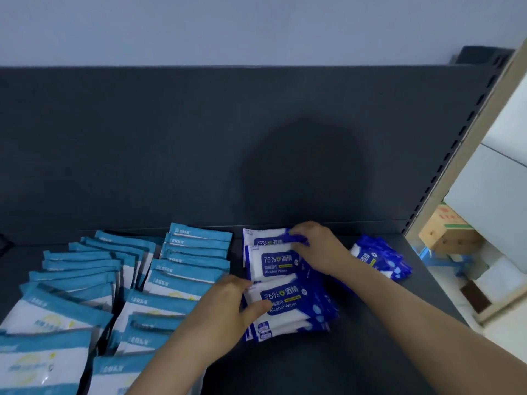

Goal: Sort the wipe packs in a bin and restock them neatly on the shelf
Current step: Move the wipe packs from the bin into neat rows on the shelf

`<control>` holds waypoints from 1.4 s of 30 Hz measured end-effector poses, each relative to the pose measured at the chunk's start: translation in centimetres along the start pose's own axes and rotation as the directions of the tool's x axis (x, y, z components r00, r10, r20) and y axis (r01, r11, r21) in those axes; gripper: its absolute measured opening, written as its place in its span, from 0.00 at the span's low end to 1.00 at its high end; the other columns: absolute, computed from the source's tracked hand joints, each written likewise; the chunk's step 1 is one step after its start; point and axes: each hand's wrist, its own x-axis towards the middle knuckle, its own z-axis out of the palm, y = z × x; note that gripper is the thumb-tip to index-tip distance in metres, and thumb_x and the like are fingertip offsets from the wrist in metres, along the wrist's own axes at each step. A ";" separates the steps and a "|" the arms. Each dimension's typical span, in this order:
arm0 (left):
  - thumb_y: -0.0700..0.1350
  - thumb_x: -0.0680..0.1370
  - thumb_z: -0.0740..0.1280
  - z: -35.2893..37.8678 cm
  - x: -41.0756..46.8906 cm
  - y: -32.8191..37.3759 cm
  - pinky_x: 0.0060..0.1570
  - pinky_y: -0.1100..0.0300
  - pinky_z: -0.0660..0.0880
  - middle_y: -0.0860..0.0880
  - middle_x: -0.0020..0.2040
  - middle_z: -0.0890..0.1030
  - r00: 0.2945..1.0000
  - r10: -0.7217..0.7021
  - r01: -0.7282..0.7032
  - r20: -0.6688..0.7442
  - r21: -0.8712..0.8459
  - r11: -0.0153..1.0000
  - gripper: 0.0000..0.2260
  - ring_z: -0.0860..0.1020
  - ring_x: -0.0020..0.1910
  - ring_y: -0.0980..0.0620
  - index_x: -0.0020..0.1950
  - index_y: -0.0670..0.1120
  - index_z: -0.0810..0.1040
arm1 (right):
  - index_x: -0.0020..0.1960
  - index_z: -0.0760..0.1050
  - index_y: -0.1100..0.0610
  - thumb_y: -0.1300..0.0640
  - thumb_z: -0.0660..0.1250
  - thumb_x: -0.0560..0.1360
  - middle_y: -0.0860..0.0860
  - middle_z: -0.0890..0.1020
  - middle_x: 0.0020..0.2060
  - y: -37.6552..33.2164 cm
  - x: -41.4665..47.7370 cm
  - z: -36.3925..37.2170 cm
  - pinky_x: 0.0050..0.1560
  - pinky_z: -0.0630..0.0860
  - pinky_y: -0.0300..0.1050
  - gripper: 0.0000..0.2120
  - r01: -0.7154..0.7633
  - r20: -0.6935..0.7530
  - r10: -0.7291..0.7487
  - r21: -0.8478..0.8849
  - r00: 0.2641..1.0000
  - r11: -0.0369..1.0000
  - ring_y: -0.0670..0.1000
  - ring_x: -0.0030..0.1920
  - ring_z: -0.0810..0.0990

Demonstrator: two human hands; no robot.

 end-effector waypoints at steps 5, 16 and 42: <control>0.63 0.75 0.61 1.1 -0.3 0.0 0.43 0.68 0.71 0.57 0.47 0.76 0.982 -0.165 0.166 0.089 -0.004 0.986 0.19 0.75 0.46 0.59 0.59 0.53 0.72 | 0.68 0.69 0.53 0.49 0.64 0.77 0.50 0.75 0.63 0.5 -5.2 -1.3 0.59 0.71 0.42 0.21 -0.218 0.113 0.194 0.278 0.974 0.935 0.47 0.60 0.74; 0.52 0.72 0.73 2.6 -0.7 -0.2 0.48 0.68 0.72 0.59 0.55 0.77 0.966 -0.224 0.254 0.130 -0.304 0.918 0.22 0.74 0.49 0.67 0.61 0.56 0.68 | 0.62 0.68 0.50 0.54 0.73 0.70 0.46 0.76 0.60 0.2 -9.7 1.9 0.61 0.74 0.48 0.24 -0.460 0.288 0.359 0.537 0.888 0.707 0.48 0.59 0.75; 0.56 0.78 0.65 3.5 2.1 0.7 0.75 0.56 0.46 0.52 0.78 0.43 0.999 -0.030 0.020 0.030 0.278 0.960 0.34 0.42 0.77 0.50 0.78 0.51 0.52 | 0.76 0.40 0.46 0.58 0.69 0.74 0.44 0.42 0.76 -1.8 -10.0 1.9 0.70 0.57 0.38 0.44 -0.205 0.024 0.209 0.340 0.978 0.918 0.46 0.75 0.51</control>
